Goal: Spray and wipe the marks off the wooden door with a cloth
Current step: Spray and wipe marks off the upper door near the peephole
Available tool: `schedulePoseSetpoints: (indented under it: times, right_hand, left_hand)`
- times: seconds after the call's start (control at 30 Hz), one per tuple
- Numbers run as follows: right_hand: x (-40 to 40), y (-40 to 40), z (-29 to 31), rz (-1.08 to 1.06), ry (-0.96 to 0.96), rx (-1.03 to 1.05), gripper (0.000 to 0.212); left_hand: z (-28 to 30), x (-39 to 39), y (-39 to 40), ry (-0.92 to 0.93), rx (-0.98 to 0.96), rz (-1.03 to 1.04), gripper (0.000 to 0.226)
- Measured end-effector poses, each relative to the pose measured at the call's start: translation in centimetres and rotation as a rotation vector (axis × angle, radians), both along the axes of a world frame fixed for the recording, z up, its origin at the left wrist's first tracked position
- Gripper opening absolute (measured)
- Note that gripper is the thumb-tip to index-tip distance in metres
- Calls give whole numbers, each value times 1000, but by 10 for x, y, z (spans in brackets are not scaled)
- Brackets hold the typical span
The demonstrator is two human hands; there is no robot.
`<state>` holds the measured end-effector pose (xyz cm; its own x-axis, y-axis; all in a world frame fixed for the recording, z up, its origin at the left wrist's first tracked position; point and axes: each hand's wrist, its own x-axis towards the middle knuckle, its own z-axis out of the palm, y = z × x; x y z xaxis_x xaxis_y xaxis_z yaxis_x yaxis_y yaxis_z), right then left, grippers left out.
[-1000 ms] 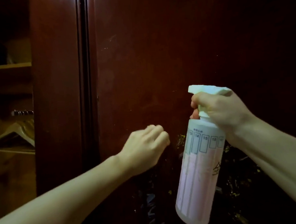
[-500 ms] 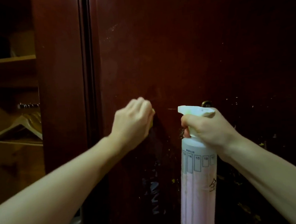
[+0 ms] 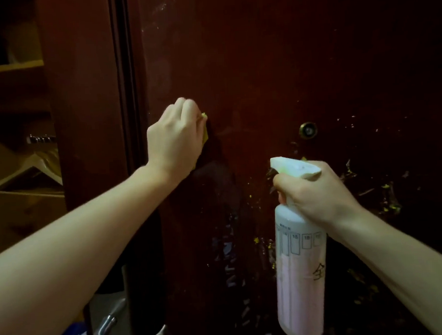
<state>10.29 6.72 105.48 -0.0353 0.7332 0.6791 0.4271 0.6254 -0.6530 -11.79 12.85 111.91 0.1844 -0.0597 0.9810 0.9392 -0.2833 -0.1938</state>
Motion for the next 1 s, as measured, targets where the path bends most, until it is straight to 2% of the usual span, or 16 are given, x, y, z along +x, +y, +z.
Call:
schedulePoseSetpoints:
  times: [0.23, 0.4, 0.63, 1.0]
  right_hand:
    - [11, -4, -28, -83, -7, 12, 26]
    - [17, -5, -30, -89, 23, 8, 31]
    - [16, -4, -26, -103, 89, 18, 31]
    - [35, -2, -33, -105, 128, 12, 29]
  left_hand:
    - [-59, 1, 3, 195, -40, -18, 20]
    - [-43, 13, 1, 212, -67, -26, 18]
    - [-7, 48, 8, 7, 5, -45, 15]
    - [-55, 60, 10, -19, -6, -74, 17]
